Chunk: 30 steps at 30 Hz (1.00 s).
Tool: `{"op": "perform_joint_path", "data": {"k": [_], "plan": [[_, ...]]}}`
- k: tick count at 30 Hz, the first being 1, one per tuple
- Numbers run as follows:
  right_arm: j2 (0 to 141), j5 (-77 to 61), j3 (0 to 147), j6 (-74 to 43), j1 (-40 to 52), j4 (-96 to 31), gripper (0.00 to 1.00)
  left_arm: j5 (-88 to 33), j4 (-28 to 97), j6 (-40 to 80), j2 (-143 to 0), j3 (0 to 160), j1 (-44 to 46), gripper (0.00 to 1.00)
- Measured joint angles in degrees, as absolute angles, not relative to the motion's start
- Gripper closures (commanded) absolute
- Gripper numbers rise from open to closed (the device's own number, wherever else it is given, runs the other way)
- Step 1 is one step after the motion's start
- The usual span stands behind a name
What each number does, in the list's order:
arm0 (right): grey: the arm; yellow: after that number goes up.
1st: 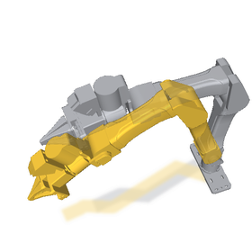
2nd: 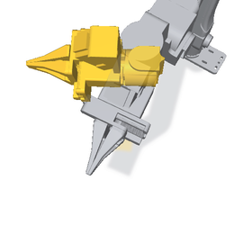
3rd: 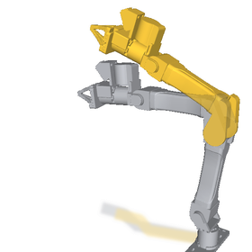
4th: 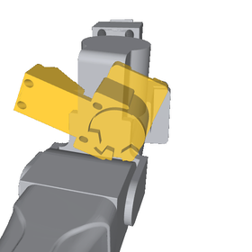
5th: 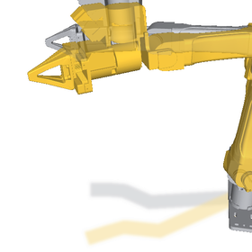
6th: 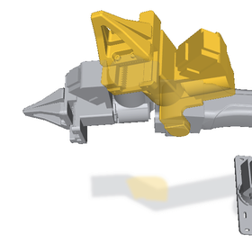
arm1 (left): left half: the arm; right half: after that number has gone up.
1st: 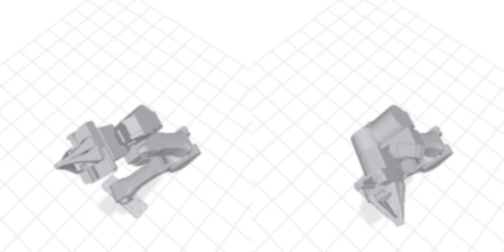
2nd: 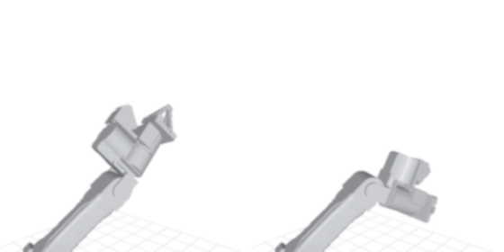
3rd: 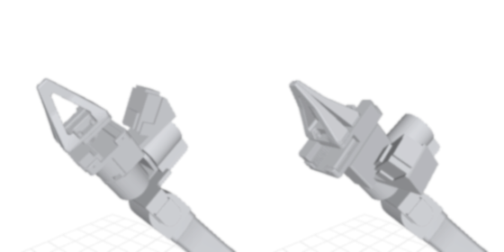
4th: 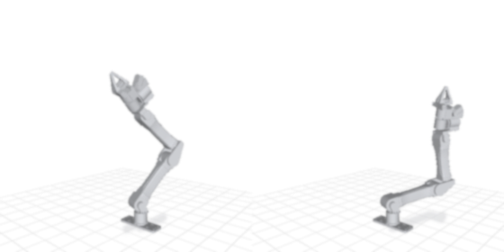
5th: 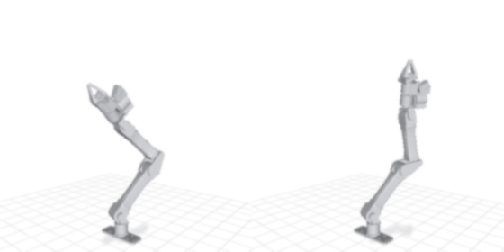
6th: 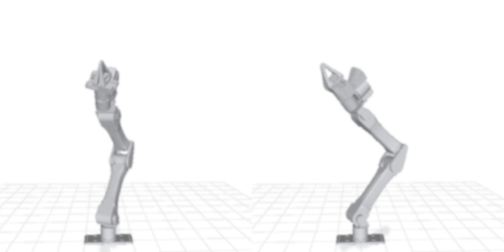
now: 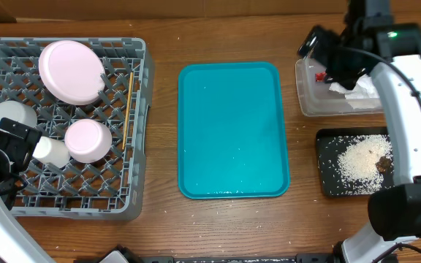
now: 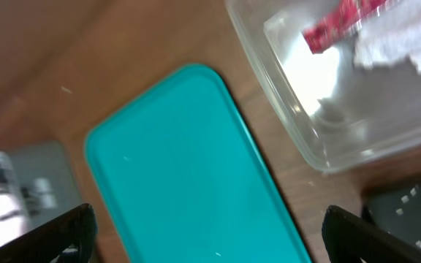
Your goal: Sort waste into correct bins and load items into the dishwasher
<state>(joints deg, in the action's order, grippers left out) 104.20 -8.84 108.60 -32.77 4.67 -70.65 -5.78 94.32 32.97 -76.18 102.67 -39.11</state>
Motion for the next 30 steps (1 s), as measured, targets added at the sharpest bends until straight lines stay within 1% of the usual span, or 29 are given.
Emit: {"op": "perform_joint_path", "data": {"k": [5,16,22,30], "plan": [[104.2,-8.0,103.4,-32.8,6.2,-69.9,0.0,-5.8,94.3,33.1,-76.2,102.7,-39.1,0.0],[104.2,-8.1,104.0,-32.8,6.7,-70.6,0.0,-5.8,94.3,33.1,-76.2,102.7,-39.1,0.0],[103.1,-8.1,110.9,-31.1,3.2,-72.8,0.0,-5.8,94.3,33.1,-76.2,102.7,-39.1,0.0],[95.0,-7.9,114.1,-29.5,-3.8,-75.7,0.0,-5.8,94.3,33.1,-76.2,102.7,-39.1,0.0]]}}
